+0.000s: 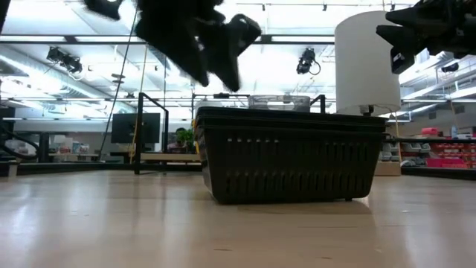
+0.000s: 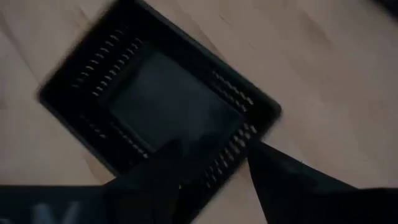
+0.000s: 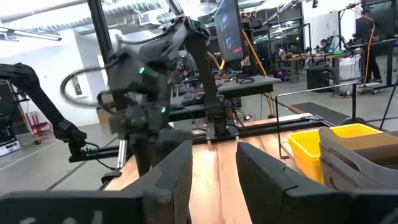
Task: Stack baskets on shelf by color
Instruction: Put the stacked black bins on the shelf
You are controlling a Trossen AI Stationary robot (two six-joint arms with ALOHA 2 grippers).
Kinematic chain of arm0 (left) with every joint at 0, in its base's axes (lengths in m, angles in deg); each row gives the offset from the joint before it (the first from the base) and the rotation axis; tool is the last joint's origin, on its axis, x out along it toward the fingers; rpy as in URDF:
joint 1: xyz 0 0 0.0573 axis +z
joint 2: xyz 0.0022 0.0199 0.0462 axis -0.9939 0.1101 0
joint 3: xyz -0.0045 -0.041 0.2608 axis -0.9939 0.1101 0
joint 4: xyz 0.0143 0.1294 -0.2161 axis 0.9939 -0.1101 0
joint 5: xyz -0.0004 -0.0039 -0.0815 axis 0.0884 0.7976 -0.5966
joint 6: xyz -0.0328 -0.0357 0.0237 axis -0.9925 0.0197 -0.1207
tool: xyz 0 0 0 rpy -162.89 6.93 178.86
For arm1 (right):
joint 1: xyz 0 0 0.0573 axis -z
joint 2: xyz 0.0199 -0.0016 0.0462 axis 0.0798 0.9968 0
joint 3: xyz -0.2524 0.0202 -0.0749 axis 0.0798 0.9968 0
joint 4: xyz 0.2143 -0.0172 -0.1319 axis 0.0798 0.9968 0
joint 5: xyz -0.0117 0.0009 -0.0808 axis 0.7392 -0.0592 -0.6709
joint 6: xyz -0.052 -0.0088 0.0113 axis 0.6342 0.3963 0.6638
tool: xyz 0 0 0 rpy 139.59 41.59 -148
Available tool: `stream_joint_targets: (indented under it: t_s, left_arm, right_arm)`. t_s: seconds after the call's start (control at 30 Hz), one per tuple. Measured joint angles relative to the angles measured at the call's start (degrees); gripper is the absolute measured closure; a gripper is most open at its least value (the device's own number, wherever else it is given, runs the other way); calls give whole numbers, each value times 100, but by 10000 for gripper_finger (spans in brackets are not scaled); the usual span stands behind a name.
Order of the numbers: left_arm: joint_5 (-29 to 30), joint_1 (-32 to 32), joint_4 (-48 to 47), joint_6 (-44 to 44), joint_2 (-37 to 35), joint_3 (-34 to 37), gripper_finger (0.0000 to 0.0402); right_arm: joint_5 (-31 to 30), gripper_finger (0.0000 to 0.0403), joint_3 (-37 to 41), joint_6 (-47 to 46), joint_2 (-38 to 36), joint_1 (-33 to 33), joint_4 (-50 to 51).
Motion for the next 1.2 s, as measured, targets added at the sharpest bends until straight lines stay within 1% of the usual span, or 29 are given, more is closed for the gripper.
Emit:
stream_joint_targets:
  t_s: [0.07, 0.13, 0.2, 0.37, 0.43, 0.53, 0.63, 0.73, 0.93, 1.1, 1.13, 1.2]
  left_arm:
    - [234, -165, 8, 202, 65, 7, 204]
    - [592, -332, 4, 420, 87, 5, 190]
    - [780, -458, 5, 572, 103, 4, 174]
    - [757, -601, -169, 907, 293, -1, 144]
    - [841, -629, -328, 1078, 400, 0, 142]
    - [1006, -655, -282, 1189, 609, 2, 150]
    - [1098, -645, -254, 1192, 792, 3, 168]
    - [1168, -642, -271, 1193, 903, 6, 196]
    - [1194, -647, -291, 1098, 922, 5, 280]
    - [1214, -689, -534, 498, 874, -41, 378]
    - [1207, -688, -735, 335, 853, -73, 385]
    - [1226, -683, -1013, -90, 806, -163, 385]
  right_arm:
    - [-2, 273, 0, 0, 0, 1, 4]
    - [0, 273, 0, 0, 2, 0, -13]
    - [-2, 273, -1, 0, -2, 1, -42]
    - [-2, 273, -2, 0, -2, 1, -86]
    - [0, 273, -2, 0, -4, 0, -94]
    - [-2, 273, -2, 0, 1, 1, -111]
    - [0, 273, -2, 0, 7, 0, -119]
    - [-2, 273, -2, 0, 7, 2, -125]
    - [1, 273, -2, 0, 7, 0, -123]
    - [-2, 273, -2, 0, 7, 2, -123]
    - [0, 273, -2, 0, 7, 2, -121]
    - [0, 273, -2, 0, 7, 2, -123]
